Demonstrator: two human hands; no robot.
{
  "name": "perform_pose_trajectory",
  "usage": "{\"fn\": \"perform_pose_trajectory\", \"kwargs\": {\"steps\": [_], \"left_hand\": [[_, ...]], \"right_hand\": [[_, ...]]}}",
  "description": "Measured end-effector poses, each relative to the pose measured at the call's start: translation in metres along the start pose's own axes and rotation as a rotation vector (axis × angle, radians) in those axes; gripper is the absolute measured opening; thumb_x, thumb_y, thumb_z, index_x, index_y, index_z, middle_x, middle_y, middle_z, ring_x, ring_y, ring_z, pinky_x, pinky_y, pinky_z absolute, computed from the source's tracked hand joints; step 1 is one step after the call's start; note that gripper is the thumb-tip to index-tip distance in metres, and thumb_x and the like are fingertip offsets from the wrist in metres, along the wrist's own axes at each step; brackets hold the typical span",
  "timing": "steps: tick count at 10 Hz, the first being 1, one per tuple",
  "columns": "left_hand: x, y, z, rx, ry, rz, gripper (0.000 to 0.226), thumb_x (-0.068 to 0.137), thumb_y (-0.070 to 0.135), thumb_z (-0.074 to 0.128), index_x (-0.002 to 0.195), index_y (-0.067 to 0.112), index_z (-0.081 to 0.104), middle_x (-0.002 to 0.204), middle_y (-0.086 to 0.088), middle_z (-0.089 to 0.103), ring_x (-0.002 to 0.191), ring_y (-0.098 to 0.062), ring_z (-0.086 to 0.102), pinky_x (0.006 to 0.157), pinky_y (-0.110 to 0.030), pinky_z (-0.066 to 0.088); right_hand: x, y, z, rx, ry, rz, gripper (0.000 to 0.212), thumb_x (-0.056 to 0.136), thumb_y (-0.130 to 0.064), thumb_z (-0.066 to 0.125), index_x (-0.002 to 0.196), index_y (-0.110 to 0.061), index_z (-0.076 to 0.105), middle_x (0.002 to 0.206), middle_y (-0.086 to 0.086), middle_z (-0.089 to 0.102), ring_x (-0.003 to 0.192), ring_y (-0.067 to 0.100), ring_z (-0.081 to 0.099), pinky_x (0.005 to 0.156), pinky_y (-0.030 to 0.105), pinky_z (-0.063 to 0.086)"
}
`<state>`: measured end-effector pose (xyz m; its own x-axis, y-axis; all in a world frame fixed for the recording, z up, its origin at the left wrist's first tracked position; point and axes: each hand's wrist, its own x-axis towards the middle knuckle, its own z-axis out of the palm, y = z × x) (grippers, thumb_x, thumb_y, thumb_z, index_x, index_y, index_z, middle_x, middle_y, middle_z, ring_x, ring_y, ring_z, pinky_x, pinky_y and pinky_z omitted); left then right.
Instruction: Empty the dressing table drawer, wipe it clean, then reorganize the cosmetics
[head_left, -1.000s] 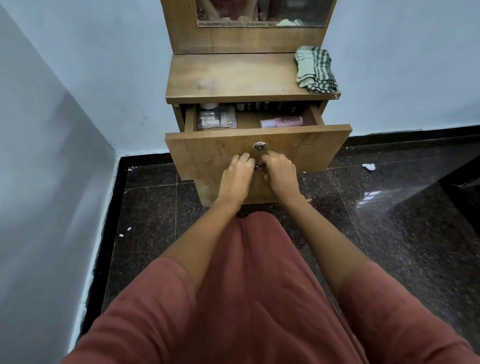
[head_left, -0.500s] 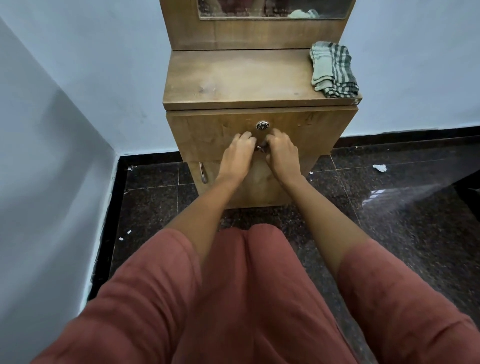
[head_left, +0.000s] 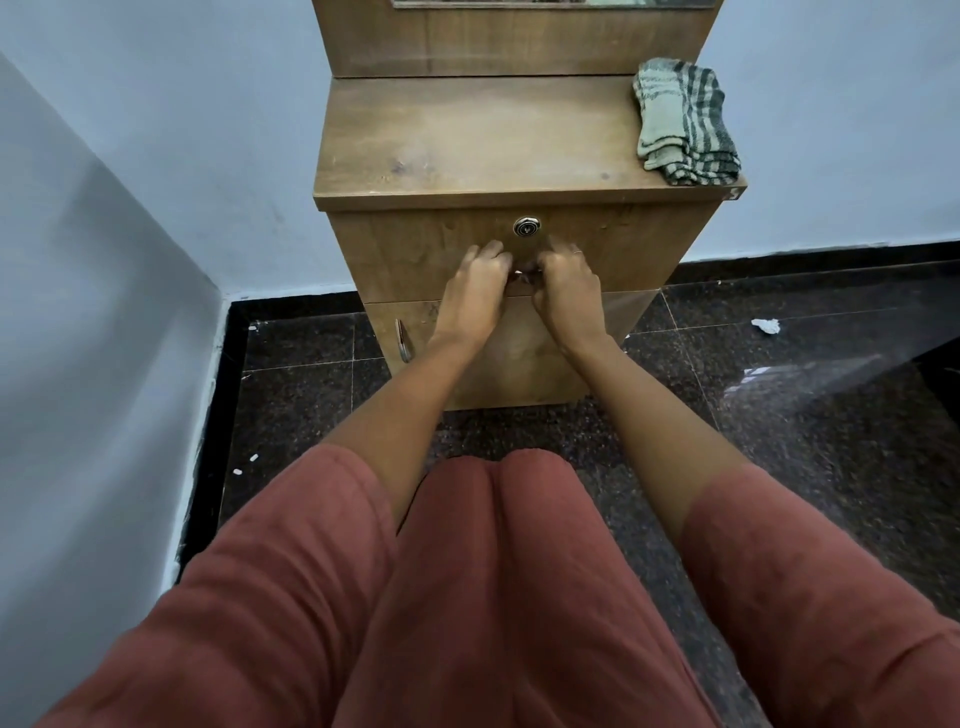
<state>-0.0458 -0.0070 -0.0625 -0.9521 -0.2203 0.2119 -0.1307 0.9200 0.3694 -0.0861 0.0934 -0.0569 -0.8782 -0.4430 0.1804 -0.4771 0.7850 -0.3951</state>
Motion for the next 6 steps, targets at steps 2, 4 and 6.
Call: {"fn": "perform_pose_trajectory", "kwargs": {"steps": [2,4,6], "left_hand": [[-0.005,0.004,0.003,-0.053,0.010,-0.021,0.022,0.088,-0.006,0.043,0.102,-0.001,0.059,0.120,-0.015,0.053,0.112,-0.031,0.049,0.083,-0.040,0.045],[-0.029,0.009,-0.005,-0.015,-0.107,-0.028,0.048,0.094,0.000,0.036,0.140,0.010,0.034,0.151,-0.006,0.030,0.138,-0.025,0.030,0.114,-0.033,0.027],[-0.056,0.011,-0.021,0.162,-0.122,-0.049,0.047,0.102,0.015,0.020,0.146,0.005,0.008,0.157,-0.010,0.005,0.146,-0.020,0.006,0.119,-0.031,0.004]], "right_hand": [[-0.009,-0.006,0.002,-0.015,0.033,-0.025,0.022,0.089,0.003,0.041,0.101,0.003,0.059,0.121,0.018,0.051,0.118,0.036,0.043,0.079,0.047,0.049],[-0.023,-0.002,0.009,-0.053,-0.058,-0.084,0.039,0.091,0.000,0.038,0.129,-0.002,0.047,0.137,0.014,0.046,0.131,0.027,0.040,0.095,0.040,0.045],[-0.029,-0.010,-0.010,-0.238,-0.201,-0.176,0.045,0.100,-0.022,0.027,0.140,-0.001,0.030,0.151,0.014,0.028,0.142,0.024,0.021,0.116,0.036,0.016]]}}
